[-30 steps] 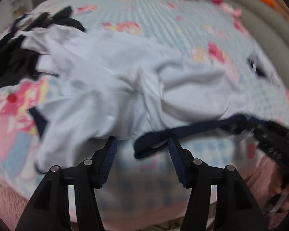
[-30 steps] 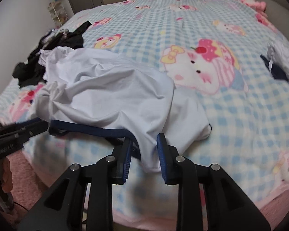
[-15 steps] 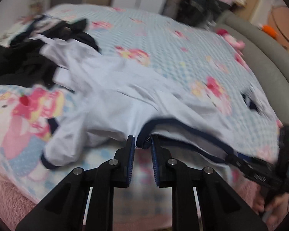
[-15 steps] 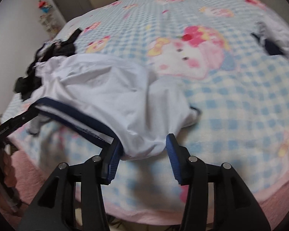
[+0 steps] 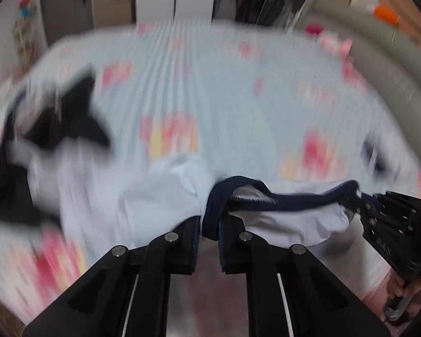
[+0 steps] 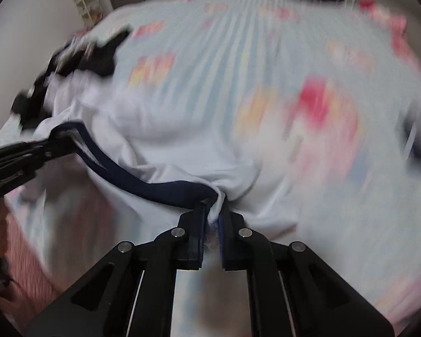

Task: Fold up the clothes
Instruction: 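Lift the white shirt by its hem with both grippers and shake it out, then lay the white shirt flat on the bed and open both grippers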

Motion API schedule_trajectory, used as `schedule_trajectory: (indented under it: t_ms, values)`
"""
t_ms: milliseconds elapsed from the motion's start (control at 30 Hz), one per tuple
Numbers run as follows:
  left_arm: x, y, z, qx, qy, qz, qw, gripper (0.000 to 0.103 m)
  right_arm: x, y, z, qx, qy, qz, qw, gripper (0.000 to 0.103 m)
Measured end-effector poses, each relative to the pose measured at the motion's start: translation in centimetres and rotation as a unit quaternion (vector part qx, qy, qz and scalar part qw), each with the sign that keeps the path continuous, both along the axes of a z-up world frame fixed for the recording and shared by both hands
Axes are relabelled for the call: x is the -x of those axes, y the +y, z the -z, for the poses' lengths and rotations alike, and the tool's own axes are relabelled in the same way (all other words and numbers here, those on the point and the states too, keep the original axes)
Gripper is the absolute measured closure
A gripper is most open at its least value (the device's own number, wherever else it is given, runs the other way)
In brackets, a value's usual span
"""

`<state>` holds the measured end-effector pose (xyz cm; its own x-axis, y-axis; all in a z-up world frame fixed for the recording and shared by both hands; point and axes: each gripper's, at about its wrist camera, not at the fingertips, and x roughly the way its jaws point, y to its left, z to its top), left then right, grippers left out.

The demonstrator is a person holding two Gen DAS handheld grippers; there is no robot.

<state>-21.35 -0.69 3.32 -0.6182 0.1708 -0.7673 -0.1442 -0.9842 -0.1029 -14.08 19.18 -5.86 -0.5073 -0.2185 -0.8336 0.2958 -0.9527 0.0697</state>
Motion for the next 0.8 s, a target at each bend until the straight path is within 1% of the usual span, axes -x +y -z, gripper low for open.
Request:
schedule_trajectory:
  t_ms: [33,67,100,167,233,267,300,333,433,467,500,533,567,600,633,667,700,733,767,800]
  values:
    - [0.9,0.2,-4.7,0.000,0.042,0.000,0.9991,0.092,-0.1,0.2,-1.8,0.005,0.022,0.005,1.000,0.097]
    - [1.9,0.3,-9.4,0.001,0.083,-0.001,0.9965,0.092,-0.2,0.5,-3.6,0.010,0.044,0.010,0.999,0.098]
    - [2.8,0.5,-14.1,0.000,0.124,-0.001,0.9922,0.092,-0.3,0.7,-5.4,0.015,0.066,0.016,0.998,0.098]
    - [1.9,-0.1,-21.6,-0.022,0.194,-0.002,0.9808,0.092,-0.5,1.1,-8.9,0.025,0.110,0.026,0.993,0.098]
    - [0.1,-0.3,-26.5,-0.021,0.236,0.007,0.9715,0.092,-0.7,1.6,-12.5,0.035,0.153,0.036,0.987,0.098]
    - [-0.6,-0.3,-27.3,-0.020,0.244,0.011,0.9695,0.091,-0.8,1.8,-14.3,0.040,0.175,0.042,0.983,0.097]
    - [-1.4,-0.4,-27.4,-0.020,0.249,0.013,0.9683,0.091,-0.9,2.0,-16.1,0.045,0.196,0.047,0.978,0.097]
    - [-2.1,-0.4,-26.7,-0.019,0.249,0.016,0.9682,0.091,-1.0,2.3,-17.9,0.049,0.218,0.052,0.973,0.097]
    - [-3.9,-0.5,-20.6,-0.012,0.208,0.020,0.9779,0.091,-1.3,2.9,-23.3,0.064,0.281,0.067,0.955,0.097]
    - [-4.4,-0.7,-17.7,-0.019,0.180,0.020,0.9832,0.091,-1.3,3.2,-25.1,0.069,0.302,0.072,0.948,0.097]
    - [-4.4,-0.9,-13.5,-0.025,0.139,0.018,0.9898,0.091,-1.5,3.2,-25.3,0.071,0.307,0.076,0.946,0.097]
    - [-4.3,-1.1,-9.3,-0.031,0.098,0.017,0.9946,0.091,-1.8,3.0,-22.0,0.067,0.278,0.078,0.955,0.097]
    - [-4.3,-1.3,-5.2,-0.036,0.056,0.015,0.9977,0.091,-2.2,2.9,-18.6,0.063,0.245,0.080,0.964,0.097]
    - [-4.3,-1.3,-0.5,-0.033,0.009,0.007,0.9994,0.091,-2.6,3.0,-15.0,0.058,0.205,0.086,0.973,0.097]
    - [-4.4,-1.5,4.4,-0.032,-0.041,-0.005,0.9986,0.091,-3.1,3.1,-11.4,0.053,0.165,0.091,0.981,0.097]
    - [-4.9,-1.6,8.3,-0.034,-0.083,-0.016,0.9958,0.091,-3.6,3.2,-7.8,0.047,0.124,0.096,0.986,0.097]
    - [-5.3,-1.8,12.1,-0.037,-0.125,-0.028,0.9911,0.091,-4.0,3.4,-4.2,0.042,0.084,0.101,0.991,0.097]
    - [-6.2,-2.0,14.8,-0.046,-0.152,-0.047,0.9861,0.091,-4.5,3.5,-0.6,0.036,0.043,0.105,0.993,0.097]
    - [-7.1,-1.9,16.0,-0.049,-0.154,-0.054,0.9854,0.091,-5.0,3.6,3.0,0.031,0.002,0.110,0.993,0.097]
    - [-7.8,-1.7,16.4,-0.045,-0.144,-0.052,0.9872,0.091,-5.4,3.7,6.6,0.025,-0.039,0.114,0.992,0.097]
